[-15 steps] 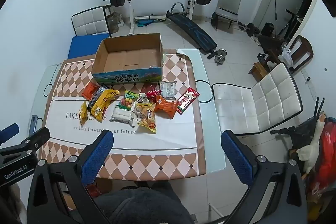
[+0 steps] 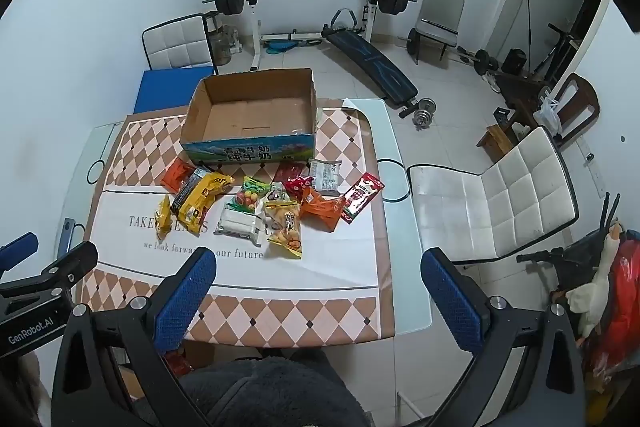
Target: Organize snacks
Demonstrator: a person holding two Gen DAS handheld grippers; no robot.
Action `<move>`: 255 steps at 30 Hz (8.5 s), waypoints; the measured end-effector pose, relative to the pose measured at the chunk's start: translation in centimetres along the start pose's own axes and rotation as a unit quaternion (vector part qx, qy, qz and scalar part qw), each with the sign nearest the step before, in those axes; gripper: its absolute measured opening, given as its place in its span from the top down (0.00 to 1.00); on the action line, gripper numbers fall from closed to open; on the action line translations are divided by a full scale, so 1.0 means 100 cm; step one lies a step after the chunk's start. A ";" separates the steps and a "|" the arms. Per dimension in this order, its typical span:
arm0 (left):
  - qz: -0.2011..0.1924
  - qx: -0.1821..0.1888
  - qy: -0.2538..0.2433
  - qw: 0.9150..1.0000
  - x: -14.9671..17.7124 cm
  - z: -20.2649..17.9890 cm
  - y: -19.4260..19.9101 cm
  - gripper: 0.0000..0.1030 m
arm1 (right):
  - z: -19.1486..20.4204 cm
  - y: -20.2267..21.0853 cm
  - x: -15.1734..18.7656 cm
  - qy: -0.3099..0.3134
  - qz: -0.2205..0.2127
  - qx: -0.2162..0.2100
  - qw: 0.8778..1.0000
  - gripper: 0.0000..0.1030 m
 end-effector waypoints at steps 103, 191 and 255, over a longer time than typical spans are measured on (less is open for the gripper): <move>0.107 -0.105 0.013 0.989 -0.064 0.050 -0.216 0.00 | 0.060 -0.280 -0.052 0.044 0.190 -0.119 0.973 0.00; 0.248 0.006 -0.263 0.932 -0.124 0.008 -0.473 0.07 | 0.201 -0.537 -0.030 -0.094 0.407 -0.116 0.901 0.29; 0.203 0.061 0.030 0.977 -0.344 -0.046 -0.391 0.21 | 0.110 -0.422 -0.303 -0.042 0.146 -0.191 0.970 0.47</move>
Point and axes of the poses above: each gripper's, at about its wrist camera, not at the fingertips, and y roughly against the way its jaws point, z to its left, x to its underside, the point moved 8 cm from there along -y, roughly the way its jaws point, and after that the axes turned 10 degrees about z, right-handed, at the moved point
